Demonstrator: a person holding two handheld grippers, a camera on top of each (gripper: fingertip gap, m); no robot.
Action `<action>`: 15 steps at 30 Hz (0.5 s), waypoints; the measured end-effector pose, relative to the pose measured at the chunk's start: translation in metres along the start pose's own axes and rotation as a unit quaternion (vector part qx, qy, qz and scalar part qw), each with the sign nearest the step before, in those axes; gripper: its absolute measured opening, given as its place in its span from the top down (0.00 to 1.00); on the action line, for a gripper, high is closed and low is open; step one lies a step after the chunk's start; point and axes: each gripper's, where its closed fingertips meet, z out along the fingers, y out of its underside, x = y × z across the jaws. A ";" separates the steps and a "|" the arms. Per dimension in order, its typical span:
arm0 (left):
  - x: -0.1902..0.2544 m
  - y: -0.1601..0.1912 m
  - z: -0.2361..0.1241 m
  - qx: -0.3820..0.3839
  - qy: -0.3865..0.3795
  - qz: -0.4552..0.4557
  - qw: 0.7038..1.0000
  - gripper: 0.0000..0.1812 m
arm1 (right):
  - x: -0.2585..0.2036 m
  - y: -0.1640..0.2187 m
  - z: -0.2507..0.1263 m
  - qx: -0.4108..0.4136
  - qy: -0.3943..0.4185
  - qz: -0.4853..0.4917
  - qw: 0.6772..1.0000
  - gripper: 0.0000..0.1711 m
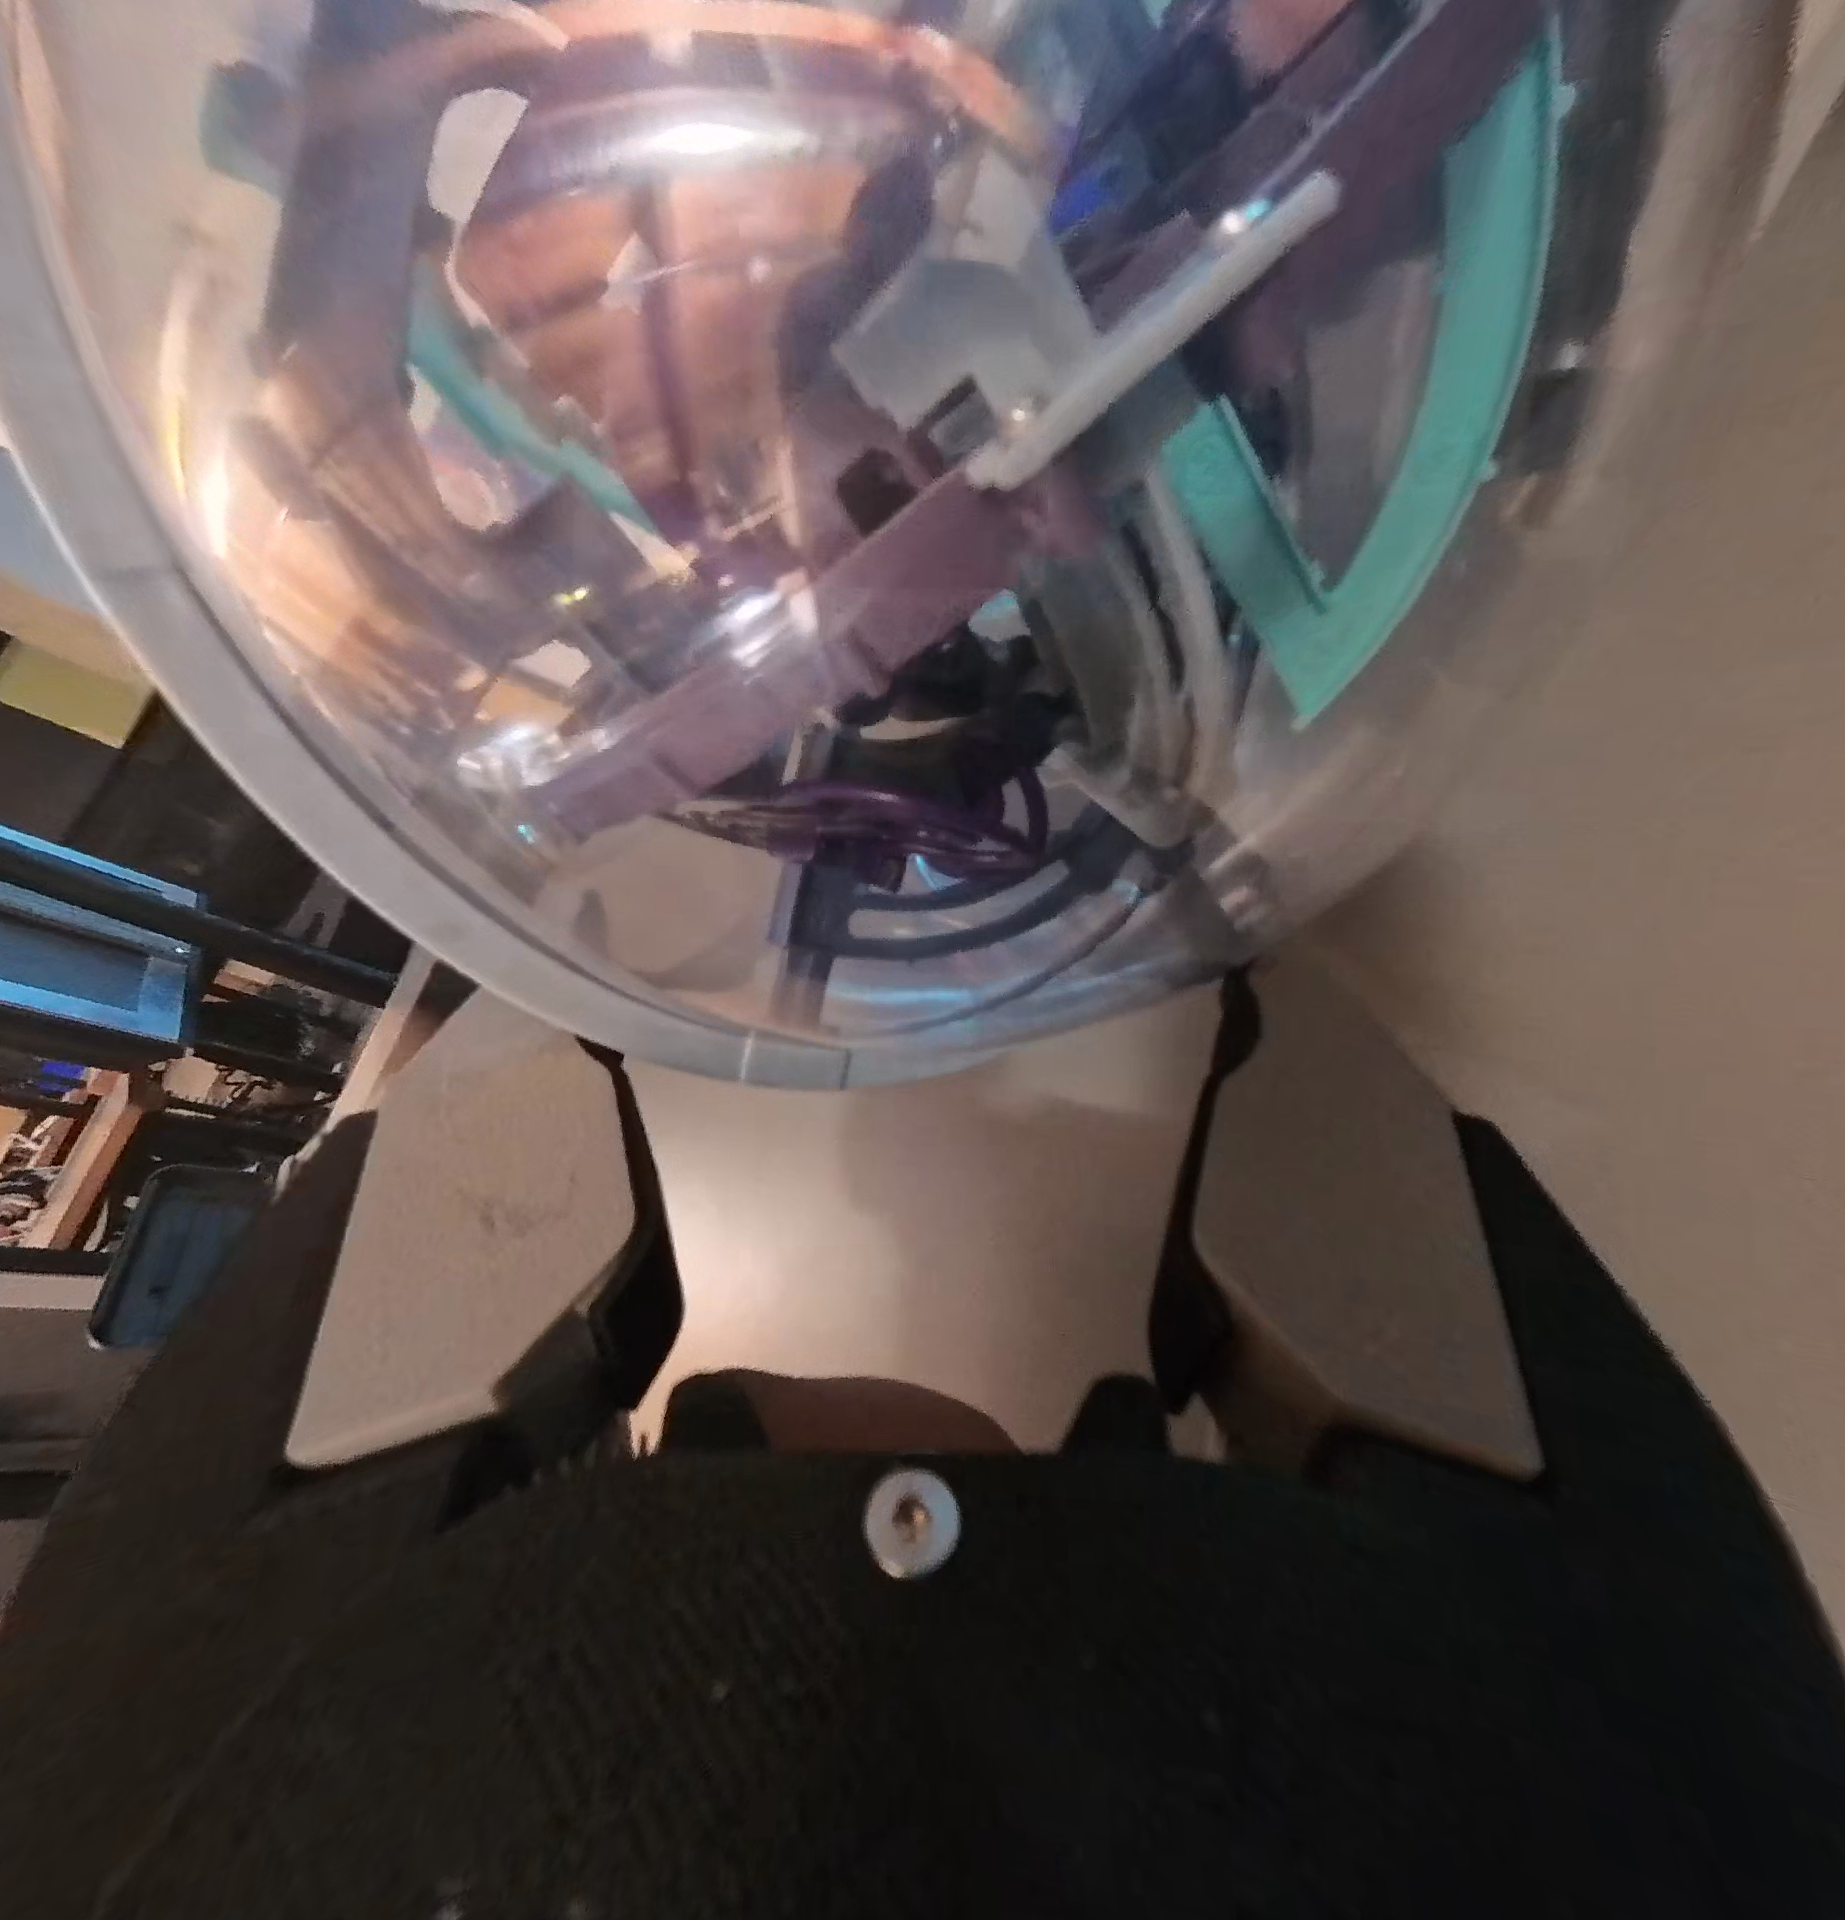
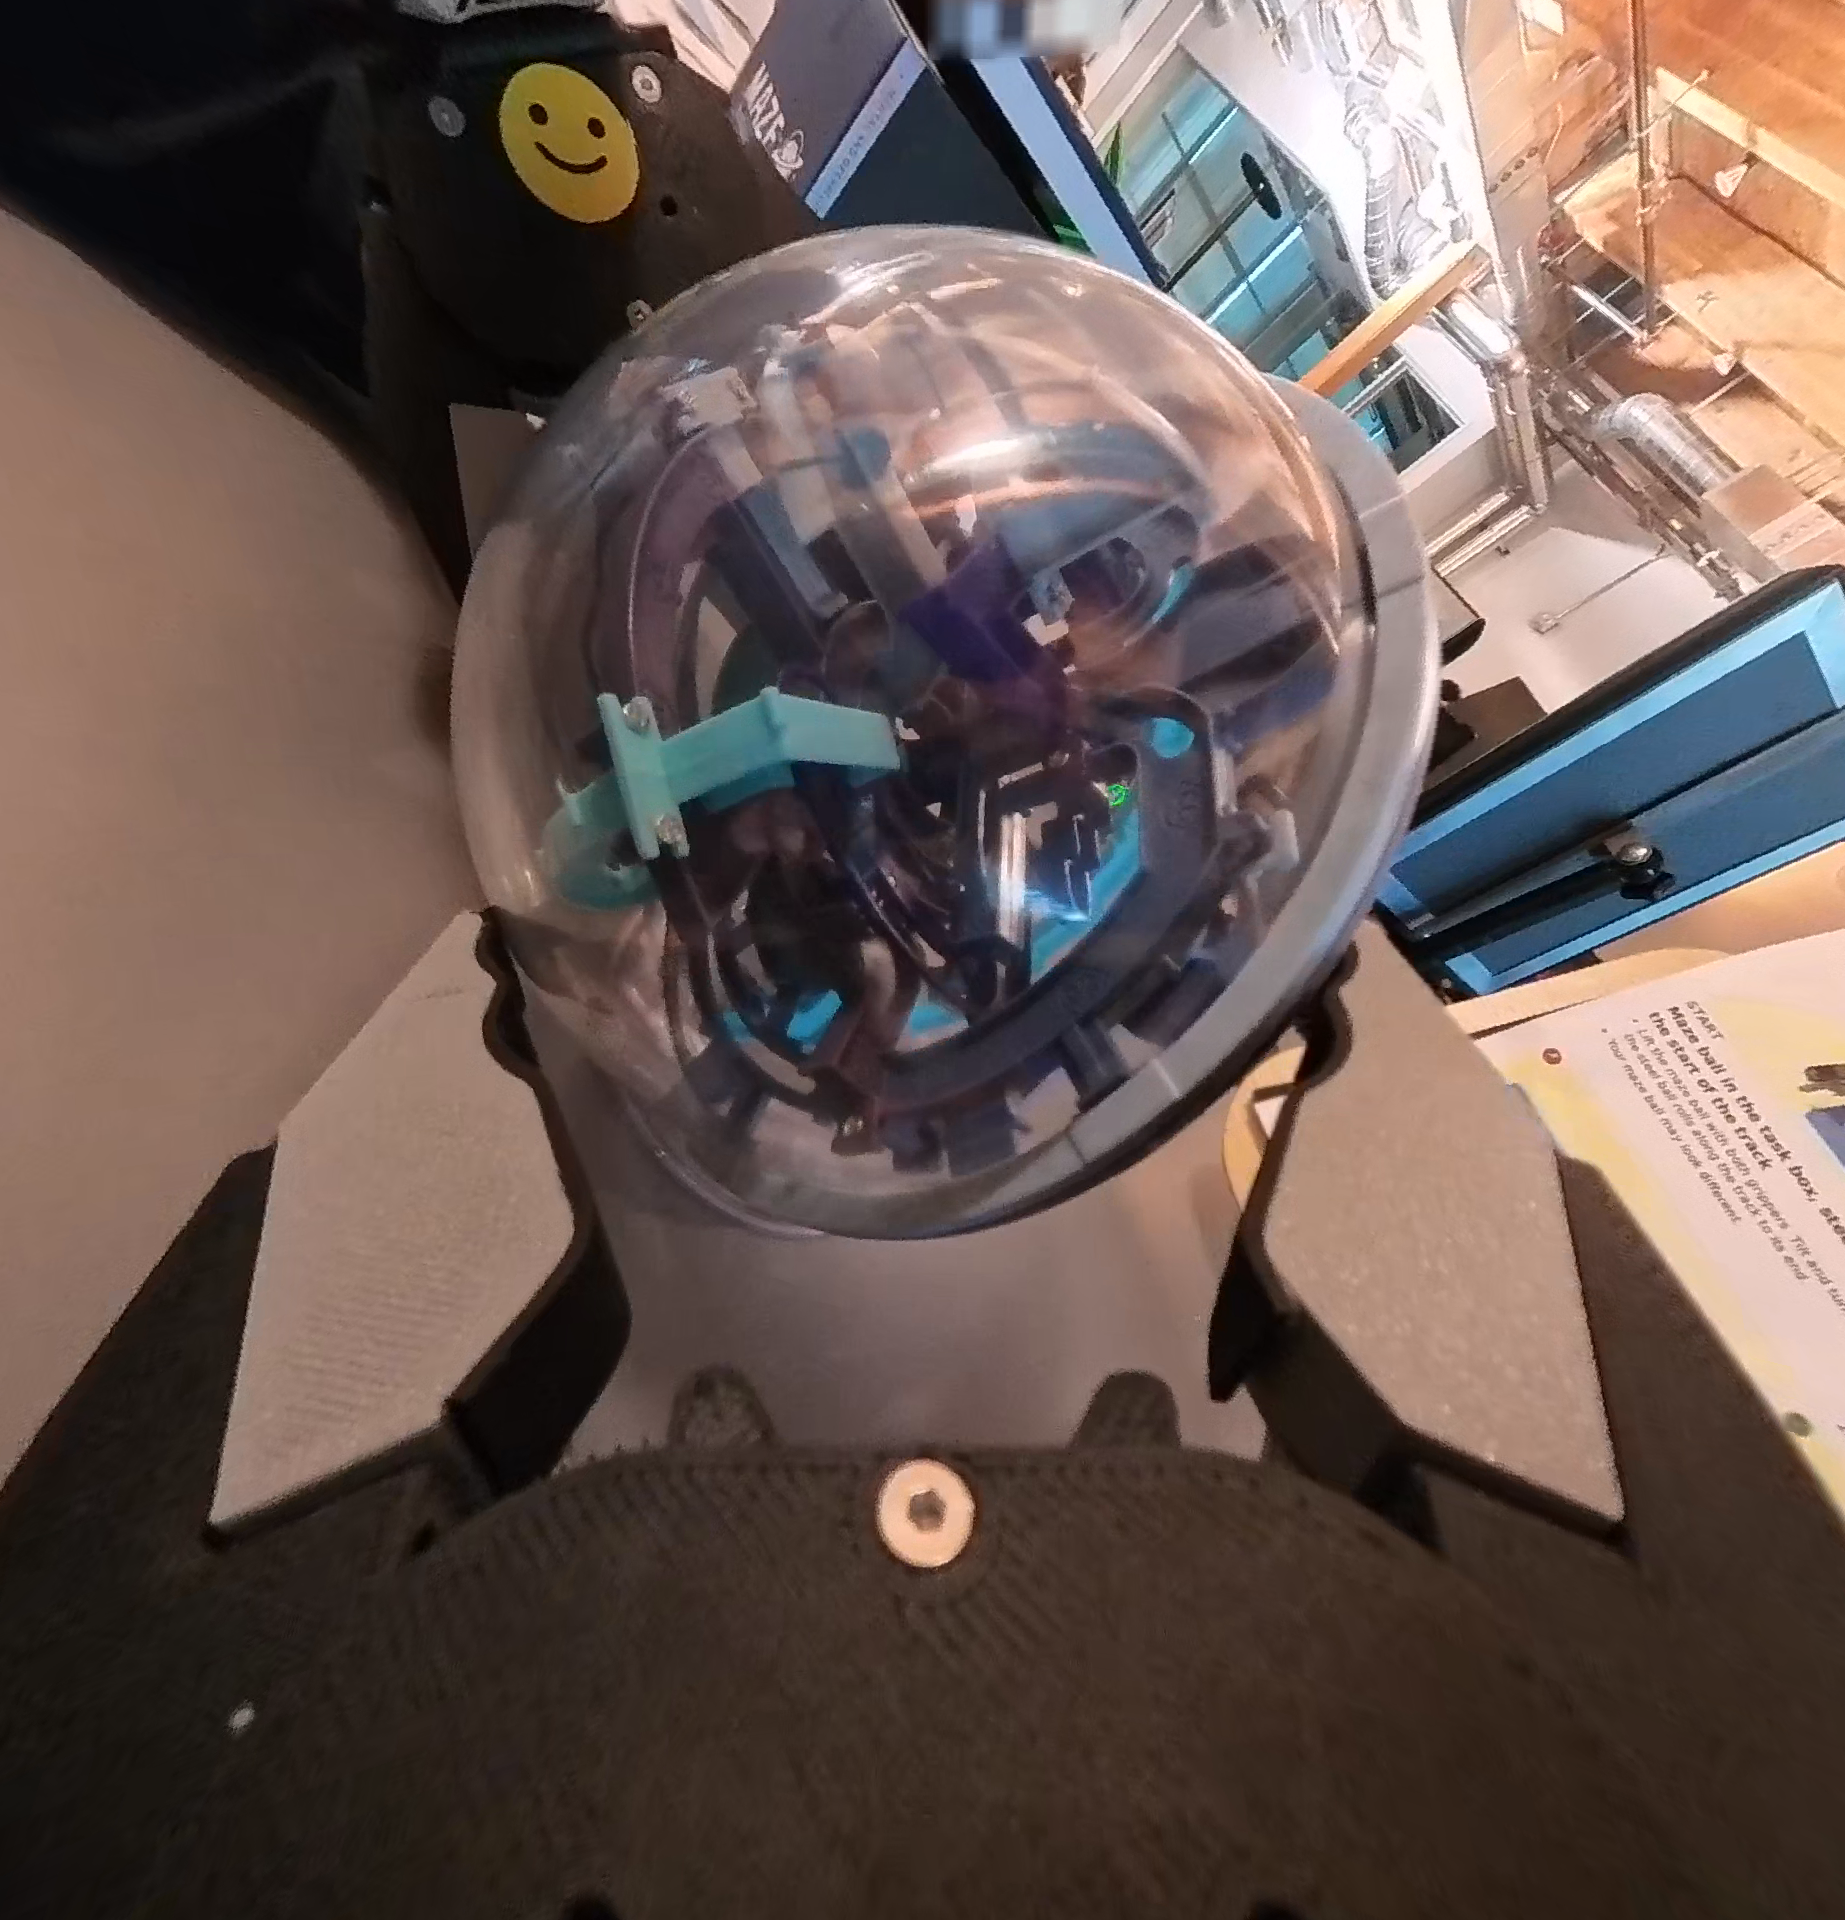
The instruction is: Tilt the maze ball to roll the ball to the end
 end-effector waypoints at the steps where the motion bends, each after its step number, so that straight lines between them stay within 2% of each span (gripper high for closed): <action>1: 0.003 -0.001 0.000 0.004 0.012 -0.010 1.000 0.37 | 0.000 0.000 -0.001 -0.001 -0.002 -0.006 1.000 0.15; 4: 0.016 -0.004 -0.003 0.018 0.081 -0.071 0.994 0.39 | -0.002 0.003 -0.003 -0.007 -0.010 -0.032 0.999 0.15; 8: 0.027 -0.022 -0.017 0.059 0.164 -0.159 0.972 0.25 | 0.000 0.009 -0.003 -0.030 0.003 -0.068 0.997 0.15; 12: 0.024 -0.026 -0.015 0.070 0.153 -0.164 0.972 0.26 | -0.003 0.006 -0.004 -0.027 0.004 -0.081 0.996 0.16; 15: 0.026 -0.022 -0.010 0.051 0.148 -0.155 0.975 0.27 | -0.005 0.003 -0.006 -0.005 -0.029 -0.015 0.999 0.16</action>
